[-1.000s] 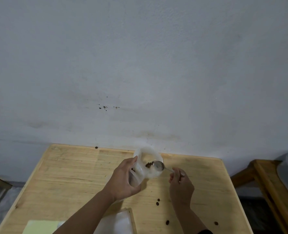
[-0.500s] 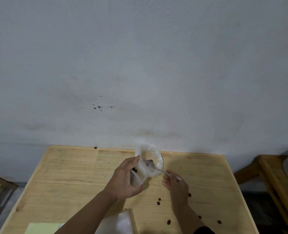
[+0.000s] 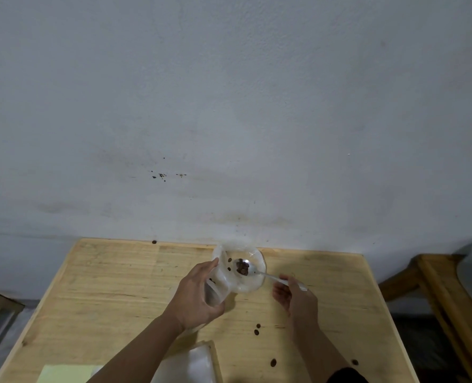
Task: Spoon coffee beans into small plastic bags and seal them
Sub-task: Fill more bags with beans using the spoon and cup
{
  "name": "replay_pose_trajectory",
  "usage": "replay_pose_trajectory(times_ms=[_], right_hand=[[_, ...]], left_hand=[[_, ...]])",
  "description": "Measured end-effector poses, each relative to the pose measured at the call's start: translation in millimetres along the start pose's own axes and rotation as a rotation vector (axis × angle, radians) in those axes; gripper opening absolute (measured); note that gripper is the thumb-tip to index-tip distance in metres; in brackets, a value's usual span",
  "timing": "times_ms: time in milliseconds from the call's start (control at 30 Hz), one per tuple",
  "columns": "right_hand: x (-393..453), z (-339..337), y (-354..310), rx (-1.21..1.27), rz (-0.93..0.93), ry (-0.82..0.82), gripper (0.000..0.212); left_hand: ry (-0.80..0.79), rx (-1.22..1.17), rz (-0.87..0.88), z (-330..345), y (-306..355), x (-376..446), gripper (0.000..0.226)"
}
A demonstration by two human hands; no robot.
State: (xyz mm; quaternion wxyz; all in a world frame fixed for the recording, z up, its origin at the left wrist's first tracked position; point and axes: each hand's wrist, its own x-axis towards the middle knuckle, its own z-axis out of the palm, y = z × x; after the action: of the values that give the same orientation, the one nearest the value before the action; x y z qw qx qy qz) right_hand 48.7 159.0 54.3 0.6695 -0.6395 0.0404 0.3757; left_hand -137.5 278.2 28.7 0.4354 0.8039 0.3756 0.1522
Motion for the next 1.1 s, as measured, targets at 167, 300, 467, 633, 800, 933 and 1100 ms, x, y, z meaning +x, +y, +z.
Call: replay_pose_trajectory(times_ms=[167, 300, 467, 633, 800, 933, 1100], right_hand=[[-2.9, 0.8, -14.4, -0.039, -0.059, -0.045, 0.022], [-9.7, 6.6, -23.5, -0.085, -0.123, -0.114, 0.024], [-20.2, 13.5, -31.1, -0.204, -0.258, -0.201, 0.023], [-24.3, 16.6, -29.8, -0.323, -0.37, -0.299, 0.025], [-21.6, 16.0, -30.5, -0.255, -0.396, -0.23, 0.027], [-12.6, 16.0, -17.1, -0.285, -0.382, -0.046, 0.025], [-12.7, 19.4, 7.6, -0.442, -0.378, 0.036, 0.025]], left_hand=[[-0.01, -0.024, -0.018, 1.6, 2.0, 0.2, 0.1], [-0.008, -0.024, -0.023, 2.5, 1.0, 1.7, 0.099], [-0.01, -0.027, -0.031, 1.9, -1.2, 1.4, 0.1], [-0.004, -0.038, -0.043, 0.1, 3.1, 2.2, 0.103], [0.004, -0.039, -0.038, -1.2, -1.7, 2.1, 0.097], [0.004, -0.047, -0.039, -2.4, 0.5, -0.3, 0.105], [0.002, -0.042, -0.01, -2.1, 3.6, -1.4, 0.107]])
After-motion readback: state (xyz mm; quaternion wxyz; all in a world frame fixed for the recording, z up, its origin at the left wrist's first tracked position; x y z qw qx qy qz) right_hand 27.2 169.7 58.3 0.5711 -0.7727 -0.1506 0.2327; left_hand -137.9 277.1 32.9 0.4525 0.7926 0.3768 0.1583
